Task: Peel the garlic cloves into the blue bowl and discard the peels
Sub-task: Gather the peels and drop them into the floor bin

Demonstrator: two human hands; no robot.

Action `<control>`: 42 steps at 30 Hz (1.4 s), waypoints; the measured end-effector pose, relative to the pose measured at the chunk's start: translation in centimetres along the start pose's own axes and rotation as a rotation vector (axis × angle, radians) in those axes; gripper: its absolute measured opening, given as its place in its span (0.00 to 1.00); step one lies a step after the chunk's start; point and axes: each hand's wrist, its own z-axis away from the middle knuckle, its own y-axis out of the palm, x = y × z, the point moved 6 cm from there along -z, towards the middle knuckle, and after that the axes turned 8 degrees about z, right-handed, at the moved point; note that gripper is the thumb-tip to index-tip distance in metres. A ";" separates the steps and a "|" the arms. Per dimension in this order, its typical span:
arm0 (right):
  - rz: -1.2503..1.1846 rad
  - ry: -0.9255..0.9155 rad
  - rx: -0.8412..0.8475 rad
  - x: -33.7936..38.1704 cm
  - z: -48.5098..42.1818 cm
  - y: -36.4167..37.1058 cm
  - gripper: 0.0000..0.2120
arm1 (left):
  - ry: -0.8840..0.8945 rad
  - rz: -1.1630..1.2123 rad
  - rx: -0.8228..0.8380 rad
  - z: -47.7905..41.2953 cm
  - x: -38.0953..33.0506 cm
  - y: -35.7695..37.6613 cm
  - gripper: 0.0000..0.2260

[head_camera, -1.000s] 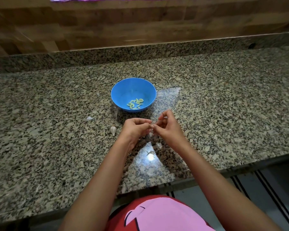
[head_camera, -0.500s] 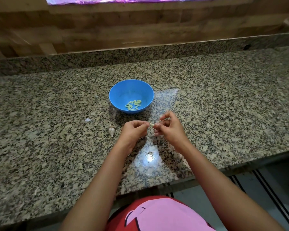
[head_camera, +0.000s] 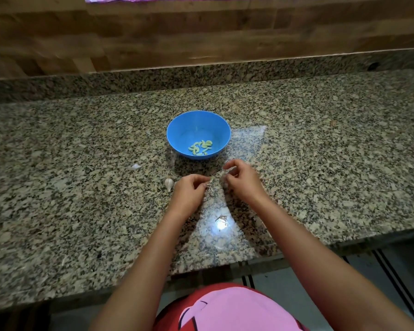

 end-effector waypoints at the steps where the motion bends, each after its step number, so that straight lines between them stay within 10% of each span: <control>1: 0.051 -0.015 -0.002 0.3 -0.3 0.1 0.06 | 0.022 -0.003 0.002 0.4 -0.1 -0.2 0.10; 11: 0.714 -0.289 0.240 -0.8 6.9 4.8 0.42 | 0.108 0.214 -0.138 3.4 2.3 -2.1 0.11; 16: 0.893 -0.433 0.207 -1.1 5.6 7.2 0.39 | 0.078 0.282 -0.234 3.9 3.1 -2.2 0.12; 31: 0.599 -0.562 0.083 0.4 5.4 4.1 0.11 | 0.121 0.123 -0.207 5.2 2.7 -1.2 0.14; 36: -0.022 -0.004 0.104 -1.4 3.1 1.8 0.07 | 0.081 -0.554 0.033 5.8 3.7 1.8 0.50; 42: -0.298 0.151 0.048 -2.7 3.4 -0.6 0.07 | 0.053 -0.816 0.027 5.1 3.1 3.5 0.50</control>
